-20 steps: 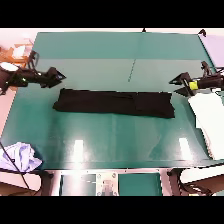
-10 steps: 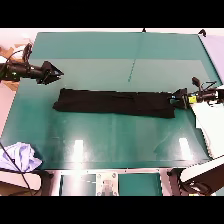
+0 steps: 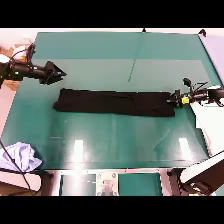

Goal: Fold the shirts.

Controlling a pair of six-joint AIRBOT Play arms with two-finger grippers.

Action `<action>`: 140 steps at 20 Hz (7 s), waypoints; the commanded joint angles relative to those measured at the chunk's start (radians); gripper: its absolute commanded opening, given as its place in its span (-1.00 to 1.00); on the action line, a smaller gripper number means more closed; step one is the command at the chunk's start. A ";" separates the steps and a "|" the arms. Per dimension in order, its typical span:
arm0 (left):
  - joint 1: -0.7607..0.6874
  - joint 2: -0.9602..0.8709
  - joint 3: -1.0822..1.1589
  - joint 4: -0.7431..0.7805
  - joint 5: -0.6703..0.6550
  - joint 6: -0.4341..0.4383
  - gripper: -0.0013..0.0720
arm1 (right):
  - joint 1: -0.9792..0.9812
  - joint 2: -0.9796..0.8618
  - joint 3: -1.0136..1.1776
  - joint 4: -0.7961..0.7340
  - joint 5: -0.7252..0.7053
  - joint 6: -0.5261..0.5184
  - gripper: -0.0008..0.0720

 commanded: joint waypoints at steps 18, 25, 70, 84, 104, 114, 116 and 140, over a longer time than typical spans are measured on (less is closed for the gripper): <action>-0.813 -0.439 0.217 0.004 0.467 -0.055 -0.89 | 0.136 0.354 0.278 0.126 0.304 0.287 -0.91; -0.771 -0.427 0.295 0.004 0.335 -0.056 -0.89 | 0.146 0.354 0.338 0.130 0.308 0.316 -0.91; -0.191 -0.143 0.596 0.676 -0.449 -0.084 -0.89 | 0.670 0.072 -0.130 0.280 -0.417 0.290 -0.74; -0.191 -0.143 0.596 0.676 -0.463 -0.088 -0.89 | 0.081 0.521 0.221 0.249 -0.228 0.422 -0.92; -0.191 -0.143 0.595 0.653 -0.465 -0.132 -0.89 | -0.717 0.594 0.235 -0.472 0.245 0.765 -0.92; -0.191 -0.143 0.520 0.650 -0.430 -0.131 -0.89 | -0.714 0.584 -0.227 -0.780 0.148 0.779 -0.91; -0.191 -0.143 0.520 0.650 -0.430 -0.130 -0.89 | -0.715 0.567 -0.262 -0.834 0.138 0.779 -0.38; -0.192 0.731 -0.512 0.594 -0.245 -0.212 -0.89 | 0.554 0.985 -0.579 -0.446 -0.306 0.598 -0.91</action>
